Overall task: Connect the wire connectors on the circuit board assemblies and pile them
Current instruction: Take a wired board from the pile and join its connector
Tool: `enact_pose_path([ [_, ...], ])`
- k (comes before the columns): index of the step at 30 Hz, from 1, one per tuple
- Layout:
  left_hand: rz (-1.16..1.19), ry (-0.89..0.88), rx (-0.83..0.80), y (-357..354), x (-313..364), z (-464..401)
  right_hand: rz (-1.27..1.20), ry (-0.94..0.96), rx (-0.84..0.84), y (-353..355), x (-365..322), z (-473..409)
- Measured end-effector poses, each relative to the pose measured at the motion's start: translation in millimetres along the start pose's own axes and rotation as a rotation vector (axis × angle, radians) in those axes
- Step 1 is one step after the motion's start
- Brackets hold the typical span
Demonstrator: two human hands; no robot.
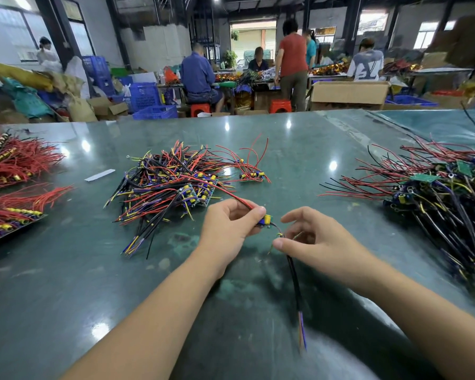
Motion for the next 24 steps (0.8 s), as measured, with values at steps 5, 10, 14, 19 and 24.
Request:
enact_pose_path([
  [5,0.015,0.003,0.004,7,7,-4,0.079,-0.009,0.109,6,-2,-1],
  [10,0.120,0.111,-0.121,10,12,-3,0.203,0.001,0.123,13,-3,0],
  [14,0.378,0.211,-0.146,12,21,-4,-0.126,0.089,0.052,21,-16,5],
  [19,0.412,0.236,-0.175,9,22,0,-0.284,0.173,0.018,24,-21,8],
  [24,0.388,0.386,-0.204,7,16,4,-0.288,0.140,-0.003,21,-19,8],
])
Point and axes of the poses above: each hand's wrist, its own z-axis away from the middle knuckle, its own y-axis out of the back of the hand, x = y × z, the point moved 1 cm from there along -z, towards the middle knuckle, and after that the axes turned 12 degrees about z, right-handed, at the moved point
